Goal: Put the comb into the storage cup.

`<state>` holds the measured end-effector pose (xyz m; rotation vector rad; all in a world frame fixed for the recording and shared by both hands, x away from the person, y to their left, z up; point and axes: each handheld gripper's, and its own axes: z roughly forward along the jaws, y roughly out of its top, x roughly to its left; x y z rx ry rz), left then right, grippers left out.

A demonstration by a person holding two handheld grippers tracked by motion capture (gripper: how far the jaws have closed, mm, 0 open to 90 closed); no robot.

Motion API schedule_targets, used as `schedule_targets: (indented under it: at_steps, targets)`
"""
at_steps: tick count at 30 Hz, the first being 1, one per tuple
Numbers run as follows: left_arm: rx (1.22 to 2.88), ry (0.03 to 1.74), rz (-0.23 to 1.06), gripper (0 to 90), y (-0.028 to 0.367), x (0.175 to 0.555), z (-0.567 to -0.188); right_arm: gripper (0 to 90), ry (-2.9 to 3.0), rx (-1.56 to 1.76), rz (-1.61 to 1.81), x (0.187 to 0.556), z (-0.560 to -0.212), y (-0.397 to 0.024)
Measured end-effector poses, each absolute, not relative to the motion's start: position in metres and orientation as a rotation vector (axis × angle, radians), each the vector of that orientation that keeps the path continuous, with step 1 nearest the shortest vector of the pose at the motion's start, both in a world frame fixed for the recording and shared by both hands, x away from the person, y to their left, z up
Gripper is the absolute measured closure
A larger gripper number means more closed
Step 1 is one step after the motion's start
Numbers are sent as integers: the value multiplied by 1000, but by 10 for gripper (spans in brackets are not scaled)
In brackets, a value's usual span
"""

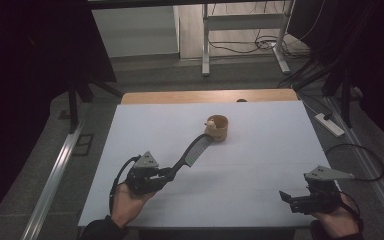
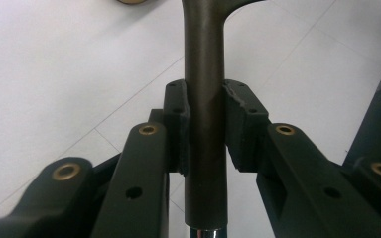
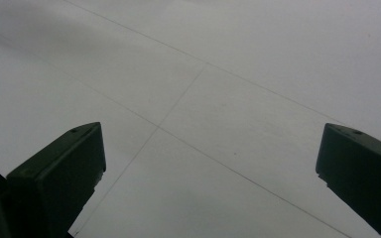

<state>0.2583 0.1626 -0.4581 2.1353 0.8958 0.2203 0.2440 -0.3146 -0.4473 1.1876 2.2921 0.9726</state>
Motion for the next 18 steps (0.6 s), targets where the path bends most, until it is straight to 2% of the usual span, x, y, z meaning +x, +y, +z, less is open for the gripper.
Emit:
schedule_targets:
  at_steps: [18]
  targets:
    - [2131, 852, 215, 717, 162, 251, -459, 0, 2328, 1098, 1067, 248, -441, -307]
